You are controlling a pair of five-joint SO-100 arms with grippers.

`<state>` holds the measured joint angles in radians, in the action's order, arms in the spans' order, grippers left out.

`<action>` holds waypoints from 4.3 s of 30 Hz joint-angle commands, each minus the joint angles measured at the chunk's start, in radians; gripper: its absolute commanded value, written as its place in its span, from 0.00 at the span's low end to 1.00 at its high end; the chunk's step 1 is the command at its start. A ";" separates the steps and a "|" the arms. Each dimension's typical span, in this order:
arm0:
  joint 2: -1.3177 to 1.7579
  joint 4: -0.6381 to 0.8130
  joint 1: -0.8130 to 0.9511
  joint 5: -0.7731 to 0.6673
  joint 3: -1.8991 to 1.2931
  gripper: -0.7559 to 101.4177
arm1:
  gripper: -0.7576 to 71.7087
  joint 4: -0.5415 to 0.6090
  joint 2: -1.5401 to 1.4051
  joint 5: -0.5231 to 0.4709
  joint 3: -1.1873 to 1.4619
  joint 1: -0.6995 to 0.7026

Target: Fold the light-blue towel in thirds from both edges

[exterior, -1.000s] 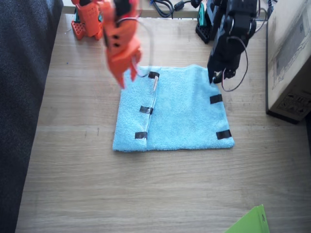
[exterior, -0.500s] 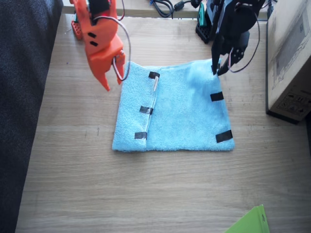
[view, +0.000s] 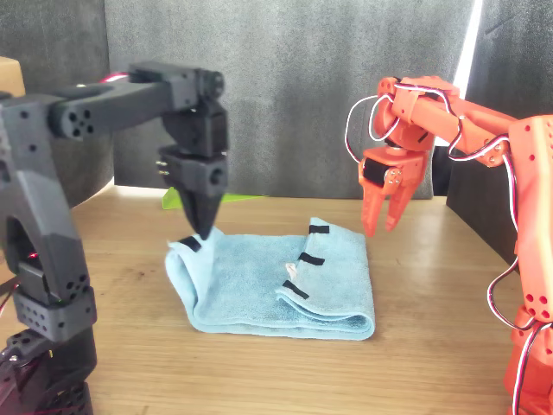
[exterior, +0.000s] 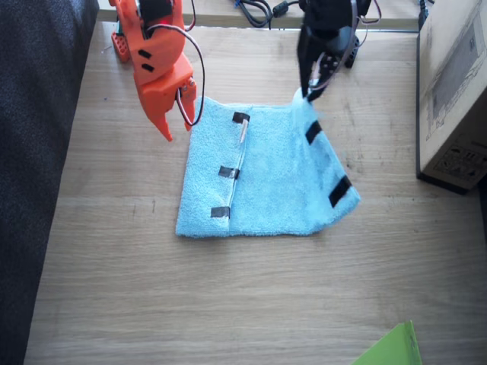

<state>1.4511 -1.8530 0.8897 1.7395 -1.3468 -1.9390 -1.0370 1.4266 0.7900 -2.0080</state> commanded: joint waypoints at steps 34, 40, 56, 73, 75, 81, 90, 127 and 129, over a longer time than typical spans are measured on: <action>-0.549 -0.199 -0.207 0.049 0.706 0.01 | 0.30 -0.005 -0.046 0.014 0.021 0.005; -0.606 -0.202 -0.233 0.049 0.759 0.01 | 0.30 -0.005 -0.044 0.011 0.021 0.008; -0.715 -0.210 -0.245 0.052 0.950 0.28 | 0.30 -0.006 -0.049 0.023 0.031 -0.020; -0.130 -0.057 0.407 -0.032 0.630 0.01 | 0.01 0.095 -0.325 -0.023 0.262 0.201; 0.103 0.135 0.535 -0.032 0.305 0.01 | 0.01 0.195 -0.483 -0.038 0.448 0.238; 0.601 0.471 0.741 -0.026 -0.431 0.00 | 0.01 0.476 -0.825 -0.086 1.017 0.337; 1.088 0.704 0.868 -0.078 -1.039 0.00 | 0.01 0.822 -1.308 -0.143 1.629 0.486; 1.727 0.609 0.787 -0.121 -1.456 0.00 | 0.01 0.632 -2.114 -0.032 1.987 0.558; 1.727 0.609 0.787 -0.120 -1.456 0.00 | 0.01 0.632 -2.114 -0.032 1.987 0.558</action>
<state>3.1723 -1.2379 1.6690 1.5984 -2.7995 -1.2885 -3.1431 1.3729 2.7811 -1.4450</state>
